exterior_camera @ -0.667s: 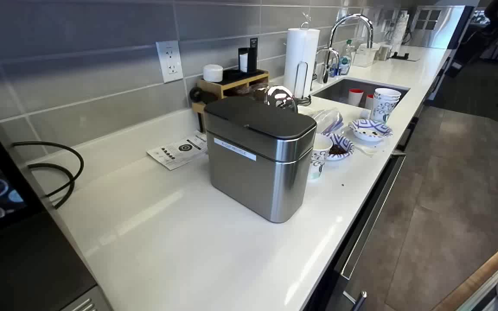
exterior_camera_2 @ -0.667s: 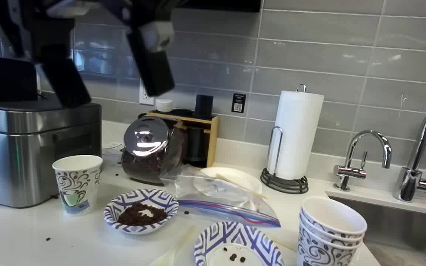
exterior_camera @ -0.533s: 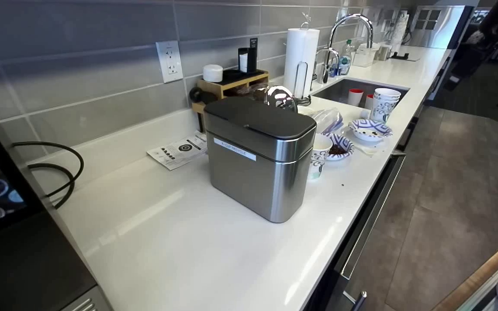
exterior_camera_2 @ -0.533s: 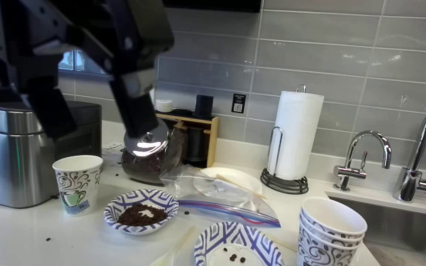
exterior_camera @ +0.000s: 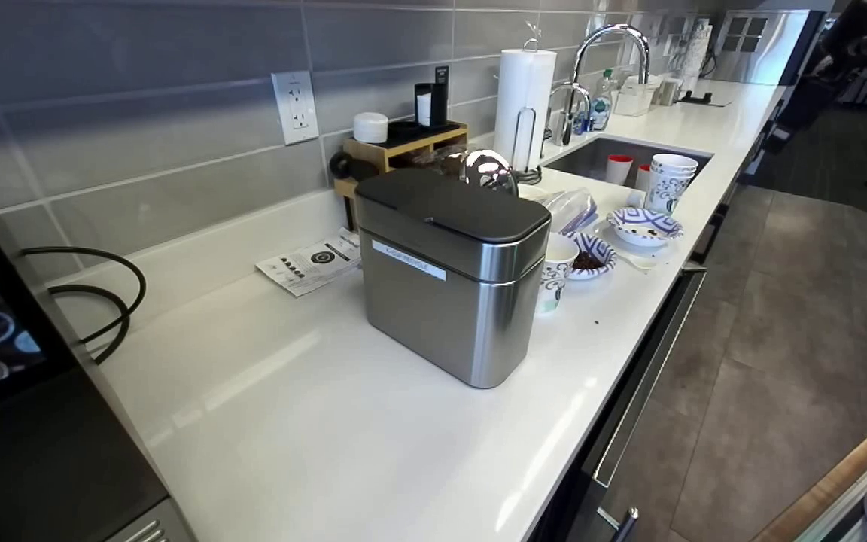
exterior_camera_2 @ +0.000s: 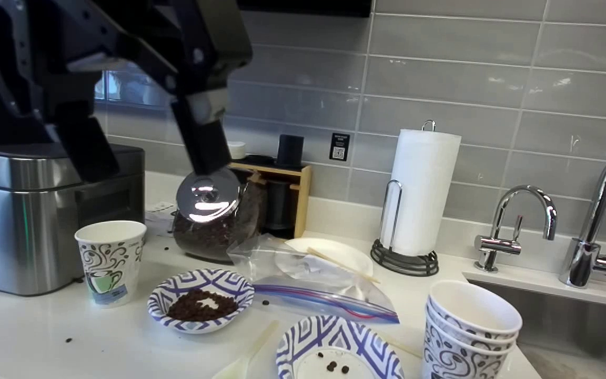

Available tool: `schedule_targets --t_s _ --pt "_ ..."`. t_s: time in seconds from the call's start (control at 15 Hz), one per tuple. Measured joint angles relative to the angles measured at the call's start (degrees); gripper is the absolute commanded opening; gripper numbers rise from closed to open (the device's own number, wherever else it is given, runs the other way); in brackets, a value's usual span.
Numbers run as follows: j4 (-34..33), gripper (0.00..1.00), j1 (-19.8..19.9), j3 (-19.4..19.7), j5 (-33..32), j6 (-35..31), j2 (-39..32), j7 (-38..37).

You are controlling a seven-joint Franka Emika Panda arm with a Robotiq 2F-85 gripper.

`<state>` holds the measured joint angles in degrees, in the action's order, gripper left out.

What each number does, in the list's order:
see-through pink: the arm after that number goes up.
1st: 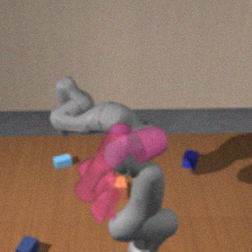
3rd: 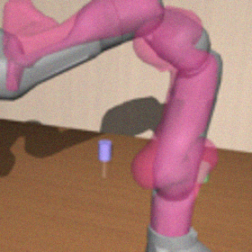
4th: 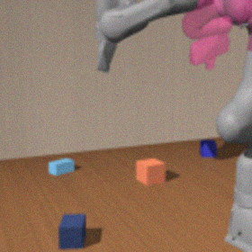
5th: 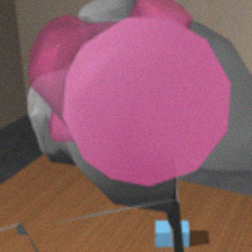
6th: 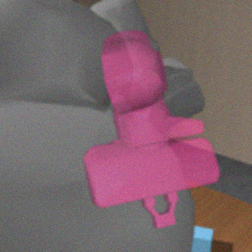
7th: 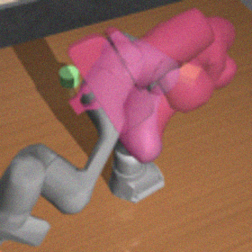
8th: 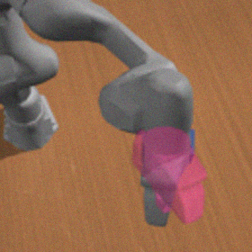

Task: Open the silver bin.

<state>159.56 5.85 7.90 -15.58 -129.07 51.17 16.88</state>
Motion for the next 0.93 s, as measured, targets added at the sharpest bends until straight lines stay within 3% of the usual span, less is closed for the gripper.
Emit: schedule_targets --t_s 0.47,0.93 --pt "-11.8 1.00 -14.1 -10.7 8.0 -0.1 -11.6 -3.7" --pt "-24.2 1.00 -18.2 -16.9 9.8 5.8 -24.3 -6.5"
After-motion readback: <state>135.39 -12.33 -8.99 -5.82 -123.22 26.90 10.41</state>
